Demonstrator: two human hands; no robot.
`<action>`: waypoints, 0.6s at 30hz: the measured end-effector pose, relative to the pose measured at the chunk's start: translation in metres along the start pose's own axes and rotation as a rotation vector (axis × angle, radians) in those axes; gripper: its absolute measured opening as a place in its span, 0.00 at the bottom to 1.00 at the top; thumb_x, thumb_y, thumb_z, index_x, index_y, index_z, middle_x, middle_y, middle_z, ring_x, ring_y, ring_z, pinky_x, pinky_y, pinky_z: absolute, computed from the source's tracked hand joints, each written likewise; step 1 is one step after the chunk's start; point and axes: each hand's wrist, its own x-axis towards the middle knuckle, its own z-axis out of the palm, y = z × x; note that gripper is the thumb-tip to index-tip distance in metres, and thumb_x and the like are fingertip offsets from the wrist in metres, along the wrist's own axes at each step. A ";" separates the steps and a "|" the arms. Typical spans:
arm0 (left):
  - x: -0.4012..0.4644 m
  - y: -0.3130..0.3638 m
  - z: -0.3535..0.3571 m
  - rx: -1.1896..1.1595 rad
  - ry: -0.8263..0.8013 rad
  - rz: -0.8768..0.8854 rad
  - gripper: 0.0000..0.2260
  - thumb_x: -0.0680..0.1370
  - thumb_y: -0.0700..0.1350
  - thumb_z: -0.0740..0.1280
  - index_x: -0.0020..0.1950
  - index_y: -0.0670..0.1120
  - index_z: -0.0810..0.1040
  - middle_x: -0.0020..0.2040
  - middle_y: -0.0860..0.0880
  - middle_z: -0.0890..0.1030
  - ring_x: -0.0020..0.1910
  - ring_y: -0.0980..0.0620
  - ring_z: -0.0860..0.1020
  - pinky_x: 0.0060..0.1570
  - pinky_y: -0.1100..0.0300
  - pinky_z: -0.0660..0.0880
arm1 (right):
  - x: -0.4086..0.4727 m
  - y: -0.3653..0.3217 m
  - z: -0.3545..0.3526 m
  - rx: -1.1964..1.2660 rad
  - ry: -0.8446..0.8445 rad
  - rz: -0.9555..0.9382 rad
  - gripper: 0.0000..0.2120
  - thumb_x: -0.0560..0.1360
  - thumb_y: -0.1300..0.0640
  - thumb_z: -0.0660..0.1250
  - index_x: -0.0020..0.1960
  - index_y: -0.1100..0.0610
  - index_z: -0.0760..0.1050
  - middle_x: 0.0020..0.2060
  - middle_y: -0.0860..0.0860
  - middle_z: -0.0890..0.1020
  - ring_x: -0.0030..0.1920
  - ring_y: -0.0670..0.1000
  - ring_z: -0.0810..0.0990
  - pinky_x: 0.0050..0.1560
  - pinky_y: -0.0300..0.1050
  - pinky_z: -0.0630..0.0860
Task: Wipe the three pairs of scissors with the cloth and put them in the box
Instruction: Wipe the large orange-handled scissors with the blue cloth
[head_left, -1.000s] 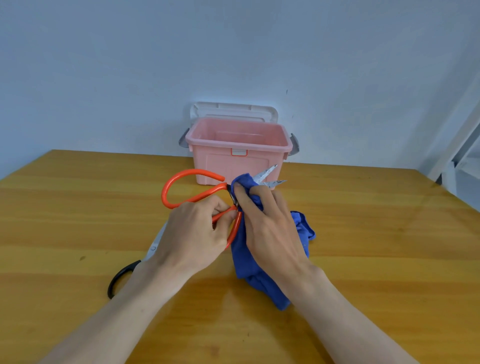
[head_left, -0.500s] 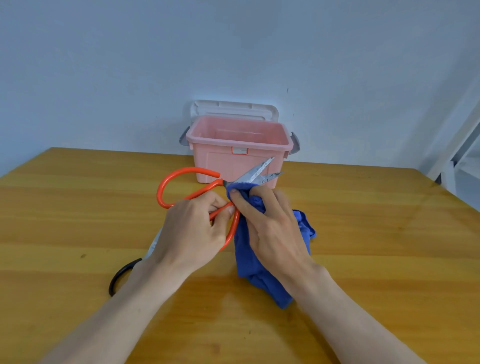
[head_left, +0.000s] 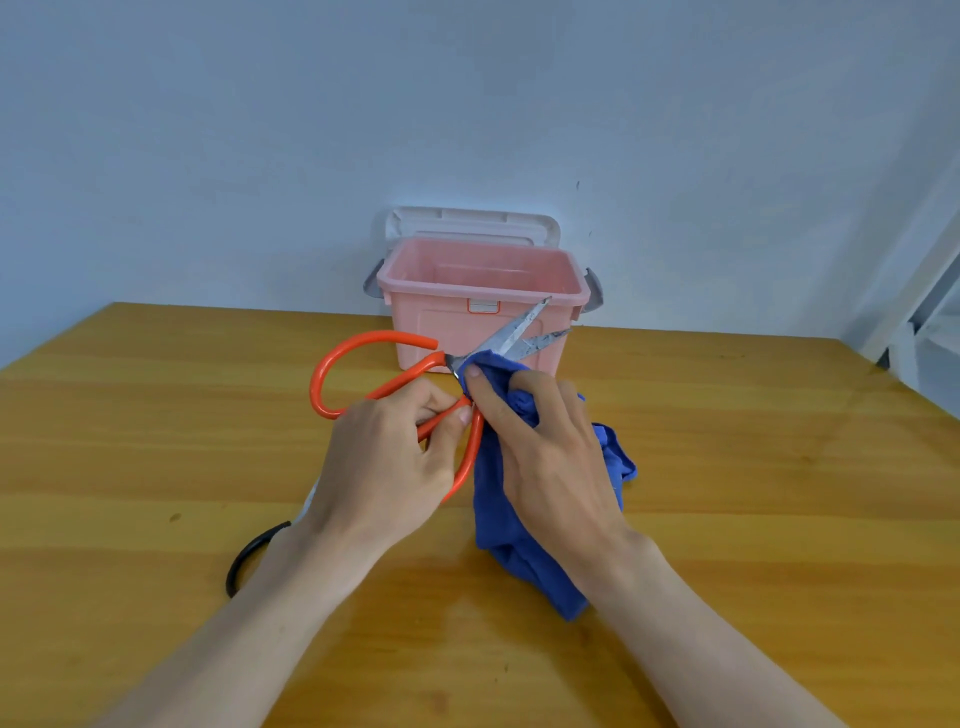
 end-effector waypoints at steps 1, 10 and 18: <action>-0.001 0.000 0.001 -0.002 -0.009 -0.003 0.03 0.77 0.43 0.70 0.45 0.50 0.82 0.38 0.61 0.83 0.44 0.61 0.81 0.40 0.62 0.77 | 0.000 -0.001 0.000 -0.018 -0.003 0.014 0.28 0.74 0.66 0.59 0.72 0.51 0.65 0.53 0.51 0.67 0.47 0.53 0.67 0.44 0.46 0.71; 0.007 -0.005 -0.003 -0.380 -0.044 -0.417 0.12 0.82 0.47 0.62 0.42 0.47 0.80 0.26 0.56 0.72 0.24 0.58 0.69 0.25 0.68 0.63 | -0.003 0.013 -0.009 0.303 0.099 0.223 0.13 0.80 0.61 0.62 0.61 0.59 0.80 0.53 0.53 0.76 0.47 0.46 0.76 0.45 0.35 0.72; 0.011 -0.002 -0.016 -0.727 -0.123 -0.432 0.11 0.73 0.51 0.65 0.38 0.49 0.84 0.45 0.38 0.80 0.42 0.51 0.79 0.39 0.62 0.74 | -0.004 0.011 -0.010 0.558 0.060 0.540 0.11 0.81 0.60 0.62 0.57 0.46 0.76 0.53 0.43 0.75 0.54 0.37 0.76 0.53 0.28 0.69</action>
